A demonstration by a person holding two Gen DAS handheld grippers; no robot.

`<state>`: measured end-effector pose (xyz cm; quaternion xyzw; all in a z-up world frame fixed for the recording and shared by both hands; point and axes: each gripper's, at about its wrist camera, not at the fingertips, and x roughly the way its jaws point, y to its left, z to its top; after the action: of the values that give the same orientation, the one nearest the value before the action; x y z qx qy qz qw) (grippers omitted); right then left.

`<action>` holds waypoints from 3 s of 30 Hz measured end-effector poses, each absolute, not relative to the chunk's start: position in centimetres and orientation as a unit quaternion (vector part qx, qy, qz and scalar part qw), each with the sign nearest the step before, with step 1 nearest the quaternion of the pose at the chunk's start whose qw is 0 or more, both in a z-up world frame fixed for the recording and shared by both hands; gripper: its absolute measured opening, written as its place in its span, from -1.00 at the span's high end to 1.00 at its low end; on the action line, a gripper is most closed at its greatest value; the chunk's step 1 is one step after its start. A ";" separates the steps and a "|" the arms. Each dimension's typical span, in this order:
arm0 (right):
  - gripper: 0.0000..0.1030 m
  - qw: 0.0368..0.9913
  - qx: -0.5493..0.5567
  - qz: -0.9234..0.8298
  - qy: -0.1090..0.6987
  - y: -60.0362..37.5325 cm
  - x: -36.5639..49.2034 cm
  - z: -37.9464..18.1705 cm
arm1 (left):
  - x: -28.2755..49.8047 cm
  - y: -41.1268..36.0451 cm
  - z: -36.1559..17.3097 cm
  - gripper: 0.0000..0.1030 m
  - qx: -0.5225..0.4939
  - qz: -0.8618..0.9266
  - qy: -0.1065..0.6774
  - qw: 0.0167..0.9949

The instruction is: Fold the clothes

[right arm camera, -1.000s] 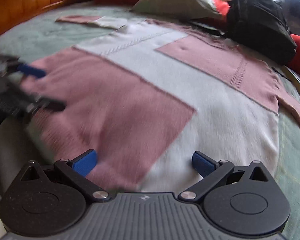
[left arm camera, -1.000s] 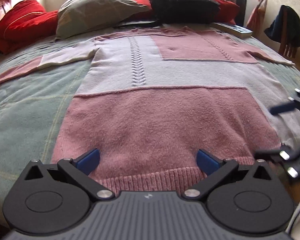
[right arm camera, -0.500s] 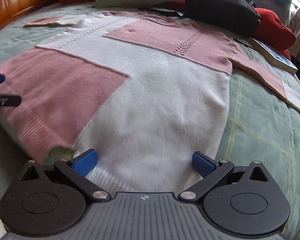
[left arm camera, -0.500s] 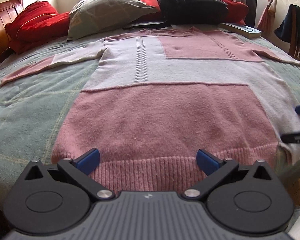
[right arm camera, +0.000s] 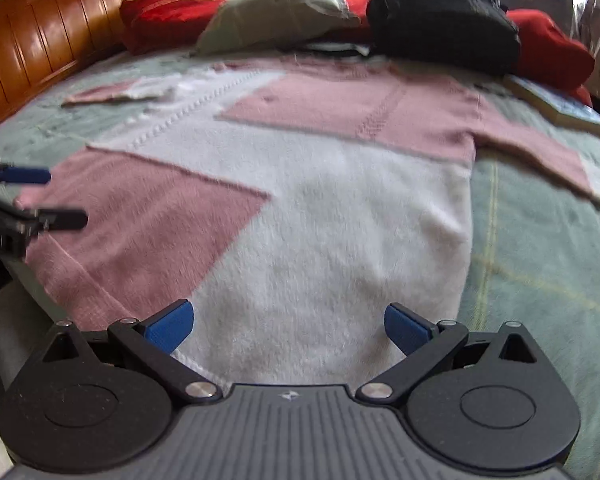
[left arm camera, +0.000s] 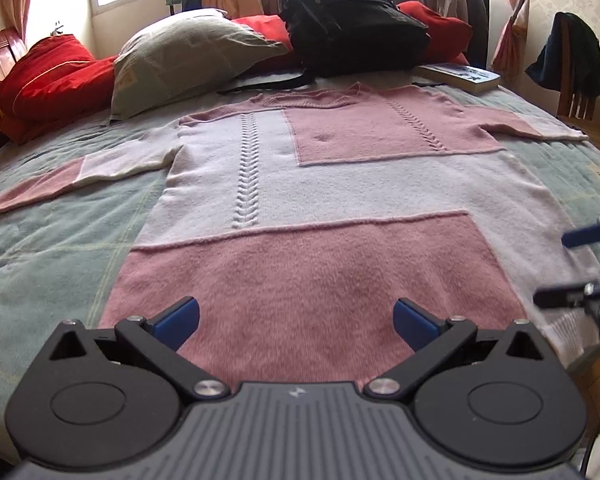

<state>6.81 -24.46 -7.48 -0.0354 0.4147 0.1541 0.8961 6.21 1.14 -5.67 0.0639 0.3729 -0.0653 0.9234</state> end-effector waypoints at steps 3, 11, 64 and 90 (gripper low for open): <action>-1.00 0.896 -0.057 0.157 0.412 -24.3 5.9 -8.2 | 7.2 0.9 -6.4 -0.99 0.063 -0.063 0.381 0.920; -1.00 0.883 -0.031 0.173 0.434 -25.9 5.6 -7.4 | 6.1 0.9 -8.3 -0.99 0.024 -0.038 0.380 0.924; -1.00 0.867 0.119 -0.131 0.465 -37.5 45.4 -7.3 | 12.2 0.6 -7.7 -0.99 0.049 -0.084 0.397 0.913; -1.00 0.885 0.110 0.054 0.448 -35.8 34.8 -6.3 | 11.6 0.7 -7.6 -0.99 0.039 -0.077 0.399 0.913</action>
<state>34.83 -35.81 -6.26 0.1102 0.4484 0.0542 0.8853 11.61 0.69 -7.61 0.0392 0.3988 -0.0768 0.9130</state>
